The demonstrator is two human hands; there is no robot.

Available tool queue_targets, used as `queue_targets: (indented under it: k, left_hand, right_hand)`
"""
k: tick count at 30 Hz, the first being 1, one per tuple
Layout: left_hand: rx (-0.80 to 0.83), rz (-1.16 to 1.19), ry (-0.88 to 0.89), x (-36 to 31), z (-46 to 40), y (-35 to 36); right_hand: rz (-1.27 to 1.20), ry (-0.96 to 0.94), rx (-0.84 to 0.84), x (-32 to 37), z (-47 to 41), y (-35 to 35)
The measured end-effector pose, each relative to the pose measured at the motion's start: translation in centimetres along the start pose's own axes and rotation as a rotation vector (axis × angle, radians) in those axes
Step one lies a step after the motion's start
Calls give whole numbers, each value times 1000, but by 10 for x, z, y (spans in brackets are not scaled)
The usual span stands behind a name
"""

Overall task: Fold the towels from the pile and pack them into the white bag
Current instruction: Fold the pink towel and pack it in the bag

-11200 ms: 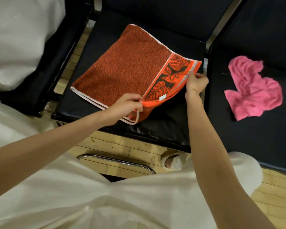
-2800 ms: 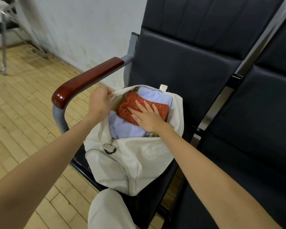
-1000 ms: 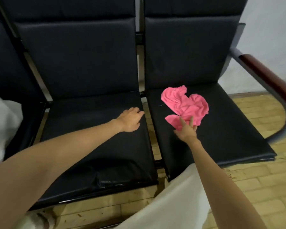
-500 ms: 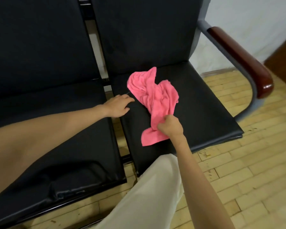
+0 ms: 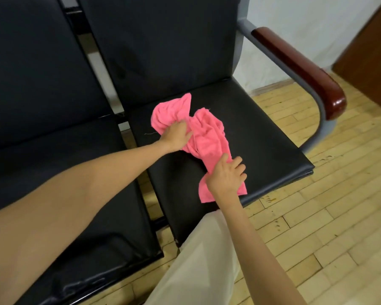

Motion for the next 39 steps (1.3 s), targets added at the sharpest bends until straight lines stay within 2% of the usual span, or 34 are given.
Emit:
queue_targets:
  k: [2,5,7,10,12,15,17,21,24,29,31,34,39]
  left_hand:
    - [-61,131,-165,1,-3,8]
    - [-31,243,-342,4,-2,26]
    - [-30,275,-423,7,2,31]
    - [-92,347,-481,8,6,32]
    - [-166,595,-559,9,10,27]
    - [-234,1161,-664,10,22,13]
    - [-230,1321,-642,10,34,-3]
    - [-329,1347,-605,23,63,-42]
    - [-510,1334,-620,47,84,-77]
    - [-694,1007,-551,86,139,-125]
    - [-731,859,-529,100,167,-140]
    - [-762,792,-542,126,209,-158]
    - [-817,766,-604,167,280,-176]
  right_hand:
    - [66,-53,84,-1,-3,9]
    - [100,-222,151,2,-9,21]
    - [92,-295,161,4,-10,24]
    - [76,-306,144,4,-10,24]
    - [29,-307,162,5,-9,24]
    - [-97,-369,226,14,-6,23]
    - [-156,-432,255,22,-2,21]
    - [-220,-518,247,33,7,11]
    - [-313,-513,165,42,16,-4]
    - [-628,-571,50,60,38,-29]
    - [-664,-650,75,71,49,-35]
    - [-659,-737,135,86,61,-35]
    - [-579,-704,246,110,80,-15]
Point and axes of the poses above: each hand's wrist, its own z-axis away from the middle knuckle, its own y-axis out of the palm, x = y × z, the point moved 5 cm from there along -z, towards the middle knuckle, and after that the axes turned 9 degrees about z, right-handed, at the moved point
